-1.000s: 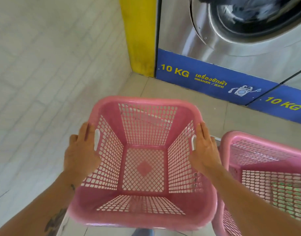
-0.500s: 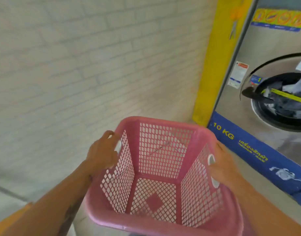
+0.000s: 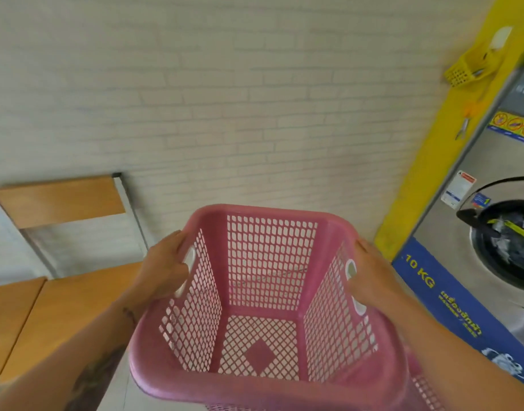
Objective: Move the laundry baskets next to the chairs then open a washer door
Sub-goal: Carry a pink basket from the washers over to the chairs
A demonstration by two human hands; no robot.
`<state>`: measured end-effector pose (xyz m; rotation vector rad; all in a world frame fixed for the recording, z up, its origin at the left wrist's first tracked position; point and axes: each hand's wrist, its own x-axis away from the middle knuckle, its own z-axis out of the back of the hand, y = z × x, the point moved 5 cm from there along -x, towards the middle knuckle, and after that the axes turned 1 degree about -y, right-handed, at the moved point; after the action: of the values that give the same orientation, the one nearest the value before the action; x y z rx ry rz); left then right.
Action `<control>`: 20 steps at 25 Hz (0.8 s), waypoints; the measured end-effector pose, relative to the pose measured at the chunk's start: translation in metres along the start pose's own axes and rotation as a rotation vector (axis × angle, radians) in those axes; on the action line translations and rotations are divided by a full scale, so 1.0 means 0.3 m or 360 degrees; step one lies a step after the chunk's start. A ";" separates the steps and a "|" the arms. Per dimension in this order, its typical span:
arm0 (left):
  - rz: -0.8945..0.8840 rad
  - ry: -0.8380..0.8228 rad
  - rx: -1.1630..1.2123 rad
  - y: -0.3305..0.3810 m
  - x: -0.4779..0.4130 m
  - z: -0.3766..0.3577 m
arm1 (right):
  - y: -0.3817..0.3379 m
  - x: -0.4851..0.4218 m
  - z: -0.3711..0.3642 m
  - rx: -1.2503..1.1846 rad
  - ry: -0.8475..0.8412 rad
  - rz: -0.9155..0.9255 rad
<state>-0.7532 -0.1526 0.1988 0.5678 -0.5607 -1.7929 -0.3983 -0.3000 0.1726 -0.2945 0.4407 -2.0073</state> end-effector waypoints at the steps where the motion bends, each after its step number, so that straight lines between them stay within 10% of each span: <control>1: 0.0025 0.0006 0.0013 -0.034 0.039 0.037 | -0.037 0.030 -0.008 0.0043 -0.0002 0.0041; 20: 0.0551 0.0485 0.0014 -1.004 0.987 0.938 | -1.209 0.707 -0.526 0.0074 -0.0320 0.0735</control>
<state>-1.2291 -0.3291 0.1969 0.6901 -0.4261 -1.3475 -0.8468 -0.3092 0.1892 -0.3288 0.3010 -1.5184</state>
